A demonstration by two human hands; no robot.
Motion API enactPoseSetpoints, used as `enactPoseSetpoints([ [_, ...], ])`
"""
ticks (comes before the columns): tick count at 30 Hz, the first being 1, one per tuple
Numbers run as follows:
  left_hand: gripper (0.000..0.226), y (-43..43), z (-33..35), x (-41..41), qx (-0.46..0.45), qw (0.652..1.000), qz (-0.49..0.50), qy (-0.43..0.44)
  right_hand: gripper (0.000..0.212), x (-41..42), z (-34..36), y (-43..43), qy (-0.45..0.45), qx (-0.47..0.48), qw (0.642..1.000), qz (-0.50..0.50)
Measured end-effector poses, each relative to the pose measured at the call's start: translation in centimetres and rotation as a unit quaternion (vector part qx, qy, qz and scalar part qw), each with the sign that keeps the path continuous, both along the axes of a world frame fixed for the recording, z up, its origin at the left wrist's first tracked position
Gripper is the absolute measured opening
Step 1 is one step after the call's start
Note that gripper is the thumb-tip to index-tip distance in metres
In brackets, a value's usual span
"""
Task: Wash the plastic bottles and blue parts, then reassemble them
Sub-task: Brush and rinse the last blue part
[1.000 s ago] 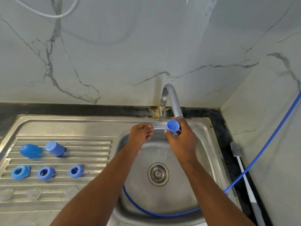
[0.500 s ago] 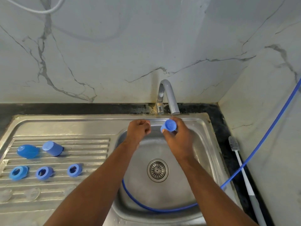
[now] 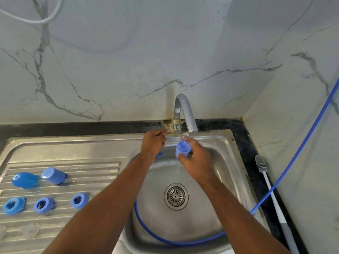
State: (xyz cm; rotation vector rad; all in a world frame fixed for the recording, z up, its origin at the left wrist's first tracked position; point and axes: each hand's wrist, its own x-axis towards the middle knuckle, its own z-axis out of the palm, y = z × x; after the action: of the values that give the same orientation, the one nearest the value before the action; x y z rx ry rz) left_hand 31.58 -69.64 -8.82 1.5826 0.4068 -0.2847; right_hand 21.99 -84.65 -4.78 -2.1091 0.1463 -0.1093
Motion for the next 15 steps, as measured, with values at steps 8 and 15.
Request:
enactPoseSetpoints([
  [8,0.044,-2.4,1.6,1.7,0.091,0.987,-0.125,-0.037,0.053,0.3,-0.2,-0.4,0.020,0.023,0.999,-0.037],
  [15,0.040,-4.4,1.9,2.3,0.271,0.928,-0.241,-0.082,0.040,0.4,-1.4,-0.9,0.047,0.011,0.998,-0.036],
])
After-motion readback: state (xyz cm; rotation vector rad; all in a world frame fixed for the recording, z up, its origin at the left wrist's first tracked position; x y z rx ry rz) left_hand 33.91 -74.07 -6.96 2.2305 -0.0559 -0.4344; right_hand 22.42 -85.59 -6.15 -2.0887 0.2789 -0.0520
